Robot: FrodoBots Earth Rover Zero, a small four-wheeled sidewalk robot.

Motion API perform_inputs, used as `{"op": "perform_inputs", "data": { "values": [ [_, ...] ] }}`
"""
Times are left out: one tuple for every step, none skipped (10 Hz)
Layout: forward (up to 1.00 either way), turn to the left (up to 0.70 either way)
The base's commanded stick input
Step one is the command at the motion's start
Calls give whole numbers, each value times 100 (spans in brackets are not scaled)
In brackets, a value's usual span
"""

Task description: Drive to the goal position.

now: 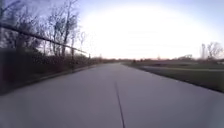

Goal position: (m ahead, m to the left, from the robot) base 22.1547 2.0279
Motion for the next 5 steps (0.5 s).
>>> {"op": "perform_inputs", "data": {
  "values": [
    [100,11],
    [100,3],
    [100,2],
    [100,1],
    [100,2]
  ]
}}
